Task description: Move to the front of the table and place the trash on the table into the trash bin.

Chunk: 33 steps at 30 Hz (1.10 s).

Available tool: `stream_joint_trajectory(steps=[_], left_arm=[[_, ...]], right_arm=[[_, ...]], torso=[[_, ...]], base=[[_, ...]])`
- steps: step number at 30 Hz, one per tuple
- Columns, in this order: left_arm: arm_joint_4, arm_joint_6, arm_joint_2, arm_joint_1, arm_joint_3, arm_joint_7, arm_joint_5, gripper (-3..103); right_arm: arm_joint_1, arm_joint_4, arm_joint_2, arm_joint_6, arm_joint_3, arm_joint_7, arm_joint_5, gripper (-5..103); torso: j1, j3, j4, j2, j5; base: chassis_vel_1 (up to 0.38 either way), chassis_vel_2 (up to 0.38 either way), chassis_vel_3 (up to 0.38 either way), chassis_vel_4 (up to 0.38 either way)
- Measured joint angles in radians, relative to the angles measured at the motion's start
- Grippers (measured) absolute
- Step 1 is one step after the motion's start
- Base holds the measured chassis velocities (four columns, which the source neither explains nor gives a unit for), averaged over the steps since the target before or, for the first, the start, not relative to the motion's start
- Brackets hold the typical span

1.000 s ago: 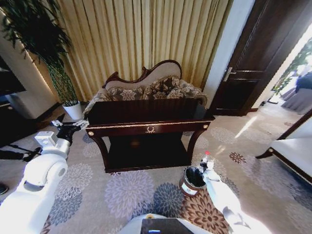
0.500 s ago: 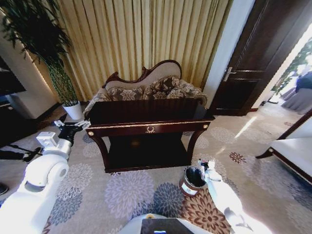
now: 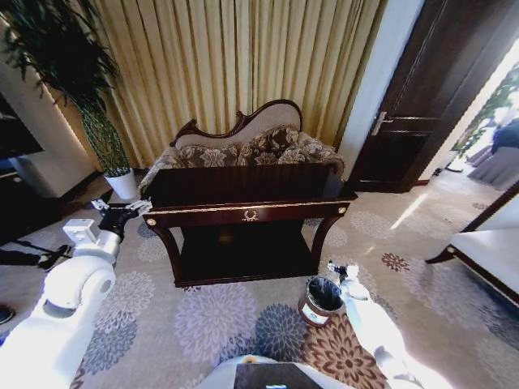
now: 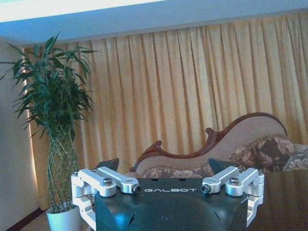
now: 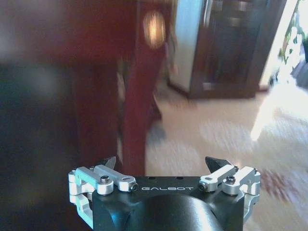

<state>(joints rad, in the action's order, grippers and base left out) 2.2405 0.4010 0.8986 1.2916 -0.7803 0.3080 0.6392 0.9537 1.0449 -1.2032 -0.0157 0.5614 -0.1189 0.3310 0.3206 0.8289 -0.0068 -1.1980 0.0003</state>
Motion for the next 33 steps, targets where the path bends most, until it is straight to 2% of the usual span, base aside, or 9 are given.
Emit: stream_joint_trajectory(steps=[4, 6, 7, 9, 10, 12, 16, 23, 33], left_arm=[[0.000, -0.016, 0.010, 0.000, -0.005, 0.002, -0.002, 100], [0.006, -0.023, 0.019, 0.001, -0.009, 0.003, -0.005, 100], [0.006, -0.023, 0.019, 0.001, -0.009, 0.003, -0.005, 100], [0.009, -0.024, 0.026, 0.001, -0.007, 0.003, -0.014, 100], [0.009, -0.024, 0.026, 0.001, -0.007, 0.003, -0.014, 100], [0.013, -0.025, 0.032, 0.003, 0.002, 0.003, -0.023, 100], [0.019, -0.038, 0.034, 0.016, 0.006, 0.003, -0.031, 100], [0.027, -0.072, 0.037, 0.031, -0.015, -0.009, -0.037, 100], [0.018, -0.073, 0.041, 0.019, 0.025, -0.021, -0.066, 100]], right_arm=[[0.052, 0.190, -0.002, 0.020, 0.041, 0.000, -0.007, 100], [0.115, 0.409, -0.002, 0.024, 0.071, 0.000, -0.012, 100], [0.115, 0.409, -0.002, 0.024, 0.071, 0.000, -0.012, 100], [0.164, 0.593, 0.002, 0.004, 0.075, 0.000, -0.014, 100], [0.164, 0.593, 0.002, 0.004, 0.075, 0.000, -0.014, 100], [0.198, 0.740, 0.006, -0.048, 0.052, 0.000, -0.003, 100], [0.224, 0.861, 0.024, -0.091, 0.005, 0.000, -0.003, 100], [0.339, 1.017, 0.064, -0.094, -0.022, 0.000, -0.013, 100], [0.382, 1.059, 0.046, -0.066, 0.003, 0.000, -0.016, 100]], torso=[[0.000, 0.000, 0.0003, 0.000, -0.0007], [0.000, 0.000, 0.0005, 0.000, -0.0002], [0.000, 0.000, 0.0005, 0.000, -0.0002], [0.000, 0.000, 0.0000, 0.000, -0.0006], [0.000, 0.000, 0.0000, 0.000, -0.0006], [0.000, 0.000, 0.0002, 0.000, -0.0005], [0.000, 0.000, 0.0007, 0.000, -0.0005], [0.000, 0.000, 0.0001, 0.000, -0.0001], [0.000, 0.000, 0.0001, 0.000, -0.0002]], base=[[0.000, 0.000, 0.000, 0.000], [0.000, 0.000, 0.000, 0.000], [0.000, 0.000, 0.000, 0.000], [0.000, 0.000, 0.000, 0.000], [0.000, 0.000, 0.000, 0.000], [0.000, 0.000, 0.000, 0.000], [0.000, 0.000, 0.000, 0.000], [0.000, 0.000, 0.000, 0.000], [0.005, -0.005, -0.003, 0.006]])
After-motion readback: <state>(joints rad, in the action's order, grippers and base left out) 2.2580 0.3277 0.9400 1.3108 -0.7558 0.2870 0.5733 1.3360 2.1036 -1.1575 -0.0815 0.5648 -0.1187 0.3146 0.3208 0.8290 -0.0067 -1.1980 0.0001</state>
